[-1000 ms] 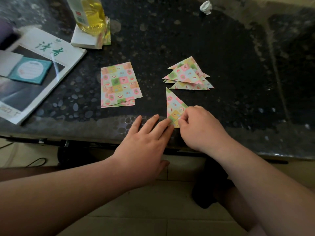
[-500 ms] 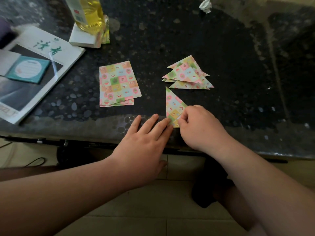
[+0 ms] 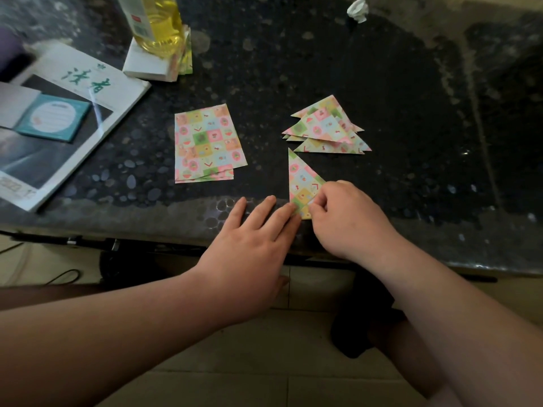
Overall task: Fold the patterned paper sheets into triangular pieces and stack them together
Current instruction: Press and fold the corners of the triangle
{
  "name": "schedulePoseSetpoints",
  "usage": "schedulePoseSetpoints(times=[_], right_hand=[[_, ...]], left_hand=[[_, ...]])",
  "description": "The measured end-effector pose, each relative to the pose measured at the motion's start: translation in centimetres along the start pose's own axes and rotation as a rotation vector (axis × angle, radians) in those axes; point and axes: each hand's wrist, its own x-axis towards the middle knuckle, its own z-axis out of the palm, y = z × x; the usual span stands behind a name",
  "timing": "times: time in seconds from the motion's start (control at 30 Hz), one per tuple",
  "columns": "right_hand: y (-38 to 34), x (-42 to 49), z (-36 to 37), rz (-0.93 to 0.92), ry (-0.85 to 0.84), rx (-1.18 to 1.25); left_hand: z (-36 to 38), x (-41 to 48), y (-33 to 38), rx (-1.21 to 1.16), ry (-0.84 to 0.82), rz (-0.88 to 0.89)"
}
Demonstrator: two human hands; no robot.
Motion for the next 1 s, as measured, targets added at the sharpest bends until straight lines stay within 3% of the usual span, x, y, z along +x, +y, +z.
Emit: schedulePoseSetpoints(times=[0.7, 1.0], right_hand=[[0.1, 0.0, -0.1, -0.003, -0.002, 0.003], [0.1, 0.1, 0.1, 0.001, 0.011, -0.001]], left_hand=[[-1.6, -0.1, -0.4, -0.049, -0.079, 0.053], [-0.8, 0.1, 0.2, -0.062, 0.009, 0.021]])
